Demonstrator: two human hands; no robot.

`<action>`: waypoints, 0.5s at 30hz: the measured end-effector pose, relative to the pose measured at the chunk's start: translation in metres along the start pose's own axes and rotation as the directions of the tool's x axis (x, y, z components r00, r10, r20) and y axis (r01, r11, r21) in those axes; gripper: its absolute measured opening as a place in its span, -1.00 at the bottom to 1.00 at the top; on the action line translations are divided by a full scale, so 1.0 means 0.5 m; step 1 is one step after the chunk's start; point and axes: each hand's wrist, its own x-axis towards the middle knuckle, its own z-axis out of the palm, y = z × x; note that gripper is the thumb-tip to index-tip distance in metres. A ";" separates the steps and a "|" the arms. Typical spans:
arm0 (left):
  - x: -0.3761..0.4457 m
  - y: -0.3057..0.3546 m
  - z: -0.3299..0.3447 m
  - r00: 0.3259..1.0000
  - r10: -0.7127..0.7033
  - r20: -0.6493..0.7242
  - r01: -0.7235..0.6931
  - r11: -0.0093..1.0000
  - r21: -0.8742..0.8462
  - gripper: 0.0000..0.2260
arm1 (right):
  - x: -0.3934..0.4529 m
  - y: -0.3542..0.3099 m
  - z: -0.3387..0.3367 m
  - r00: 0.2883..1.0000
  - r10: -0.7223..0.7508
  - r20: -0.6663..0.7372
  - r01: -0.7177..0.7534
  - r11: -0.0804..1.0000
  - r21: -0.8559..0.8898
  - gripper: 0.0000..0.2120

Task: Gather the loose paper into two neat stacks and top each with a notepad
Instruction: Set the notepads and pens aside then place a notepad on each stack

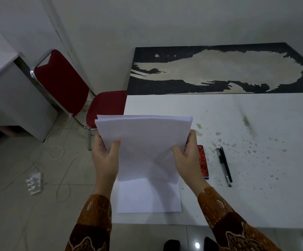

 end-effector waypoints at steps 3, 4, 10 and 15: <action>0.000 0.011 0.008 1.000 0.008 0.012 -0.008 1.000 -0.024 -0.75 | -0.005 -0.016 0.006 0.994 -0.109 0.006 0.109 0.992 -0.056 -0.31; -0.003 0.010 0.009 1.000 -0.005 0.012 0.005 1.000 -0.031 -0.75 | -0.006 -0.021 0.007 0.988 -0.154 0.007 0.154 0.983 -0.098 -0.22; -0.022 -0.015 0.004 0.995 -0.098 0.009 0.099 0.995 -0.031 -0.77 | 0.001 -0.035 0.005 0.934 -0.356 0.008 0.322 0.835 -0.446 -0.43; -0.025 -0.026 -0.002 0.994 -0.108 0.007 0.108 0.994 0.004 -0.72 | 0.003 -0.035 0.001 0.941 -0.338 -0.006 0.308 0.865 -0.395 -0.41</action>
